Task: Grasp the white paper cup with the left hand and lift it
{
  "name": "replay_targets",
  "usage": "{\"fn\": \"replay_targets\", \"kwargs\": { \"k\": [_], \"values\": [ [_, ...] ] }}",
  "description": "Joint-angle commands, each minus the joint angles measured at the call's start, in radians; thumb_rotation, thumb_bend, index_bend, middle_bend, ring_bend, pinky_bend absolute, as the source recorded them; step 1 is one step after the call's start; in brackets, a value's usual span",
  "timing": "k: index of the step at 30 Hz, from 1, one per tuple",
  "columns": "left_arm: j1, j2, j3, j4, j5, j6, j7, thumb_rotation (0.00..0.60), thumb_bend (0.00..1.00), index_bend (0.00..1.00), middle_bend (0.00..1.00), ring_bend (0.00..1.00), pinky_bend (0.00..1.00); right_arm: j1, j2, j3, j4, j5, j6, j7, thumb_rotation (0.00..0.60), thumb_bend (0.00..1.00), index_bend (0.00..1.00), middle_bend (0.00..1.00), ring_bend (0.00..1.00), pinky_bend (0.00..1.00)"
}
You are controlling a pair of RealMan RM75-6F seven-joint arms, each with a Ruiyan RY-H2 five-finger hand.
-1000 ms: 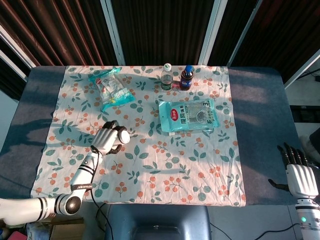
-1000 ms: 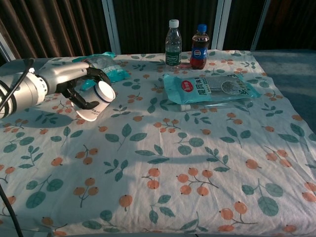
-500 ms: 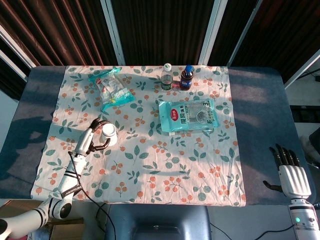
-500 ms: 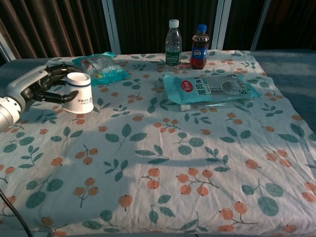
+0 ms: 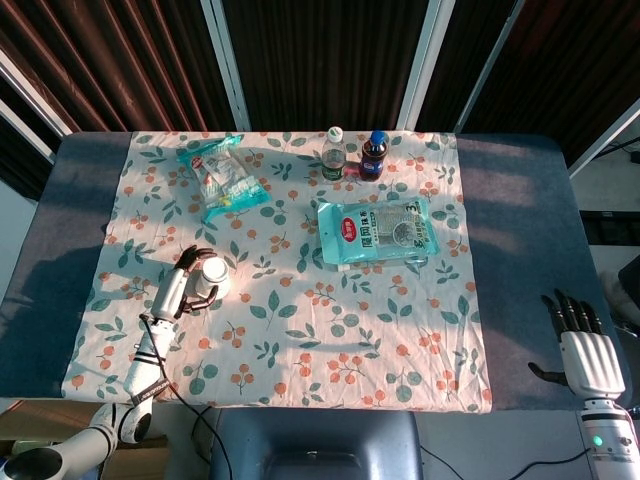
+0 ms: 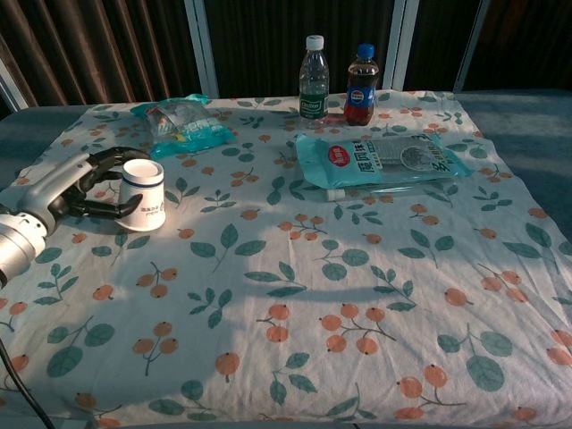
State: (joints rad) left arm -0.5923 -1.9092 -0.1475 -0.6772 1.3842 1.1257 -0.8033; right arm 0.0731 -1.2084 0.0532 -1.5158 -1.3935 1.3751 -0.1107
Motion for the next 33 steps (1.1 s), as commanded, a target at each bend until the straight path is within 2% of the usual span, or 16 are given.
{"fn": "replay_targets", "kwargs": {
  "k": [1, 6, 9, 11, 14, 16, 18, 19, 21, 25, 28, 33],
  "values": [
    [-0.001, 0.011, 0.005, -0.008, 0.010, -0.007, -0.010, 0.600, 0.40, 0.02, 0.00, 0.00, 0.06, 0.000, 0.001, 0.001, 0.002, 0.000, 0.001, 0.004, 0.600, 0.16, 0.00, 0.00, 0.00, 0.00],
    [0.011, 0.056, 0.008, -0.063, 0.029, 0.026, 0.001, 0.600, 0.40, 0.00, 0.00, 0.00, 0.04, 0.002, 0.003, 0.005, 0.003, -0.001, 0.003, 0.010, 0.600, 0.15, 0.00, 0.00, 0.00, 0.00],
    [0.038, 0.152, 0.014, -0.183, 0.069, 0.124, 0.072, 0.600, 0.40, 0.00, 0.00, 0.00, 0.02, 0.000, 0.008, 0.007, 0.005, -0.002, 0.009, 0.016, 0.600, 0.16, 0.00, 0.00, 0.00, 0.00],
    [0.064, 0.291, 0.040, -0.344, 0.103, 0.166, 0.208, 0.600, 0.39, 0.00, 0.00, 0.00, 0.01, -0.002, 0.011, 0.008, 0.007, -0.002, 0.014, 0.019, 0.600, 0.16, 0.00, 0.00, 0.00, 0.00],
    [0.094, 0.584, 0.100, -0.655, 0.115, 0.120, 0.530, 0.600, 0.39, 0.04, 0.00, 0.00, 0.00, -0.006, 0.012, 0.010, 0.014, -0.001, 0.022, 0.019, 0.600, 0.16, 0.00, 0.00, 0.00, 0.00],
    [0.109, 0.774, 0.133, -0.854, 0.055, 0.050, 0.800, 0.600, 0.37, 0.07, 0.00, 0.00, 0.00, -0.007, 0.008, 0.010, 0.023, 0.001, 0.024, 0.014, 0.600, 0.16, 0.00, 0.00, 0.00, 0.00],
    [0.130, 0.877, 0.150, -0.974, -0.030, 0.027, 0.996, 0.600, 0.36, 0.08, 0.00, 0.00, 0.00, -0.008, 0.002, 0.009, 0.033, -0.001, 0.029, 0.009, 0.600, 0.16, 0.00, 0.00, 0.00, 0.00],
    [0.151, 0.901, 0.152, -1.019, -0.070, 0.050, 1.073, 0.600, 0.35, 0.06, 0.00, 0.00, 0.00, -0.009, -0.005, 0.010, 0.042, -0.004, 0.037, 0.006, 0.600, 0.16, 0.00, 0.00, 0.00, 0.00],
    [0.187, 0.906, 0.161, -1.038, -0.092, 0.100, 1.146, 0.600, 0.35, 0.03, 0.00, 0.00, 0.00, -0.013, -0.018, 0.013, 0.059, -0.008, 0.051, 0.004, 0.600, 0.16, 0.00, 0.00, 0.00, 0.00],
    [0.270, 0.854, 0.182, -0.984, -0.066, 0.231, 1.214, 0.600, 0.34, 0.00, 0.00, 0.00, 0.00, -0.019, -0.040, 0.015, 0.074, -0.014, 0.071, 0.006, 0.600, 0.16, 0.00, 0.00, 0.00, 0.00],
    [0.316, 0.814, 0.193, -0.945, -0.045, 0.277, 1.172, 0.600, 0.34, 0.00, 0.00, 0.00, 0.00, -0.023, -0.047, 0.012, 0.076, -0.033, 0.091, 0.007, 0.600, 0.16, 0.00, 0.00, 0.00, 0.00],
    [0.347, 0.780, 0.191, -0.897, -0.023, 0.290, 1.078, 0.600, 0.34, 0.00, 0.00, 0.00, 0.00, -0.022, -0.046, 0.012, 0.063, -0.041, 0.093, 0.009, 0.600, 0.15, 0.00, 0.00, 0.00, 0.00]
  ]
}}
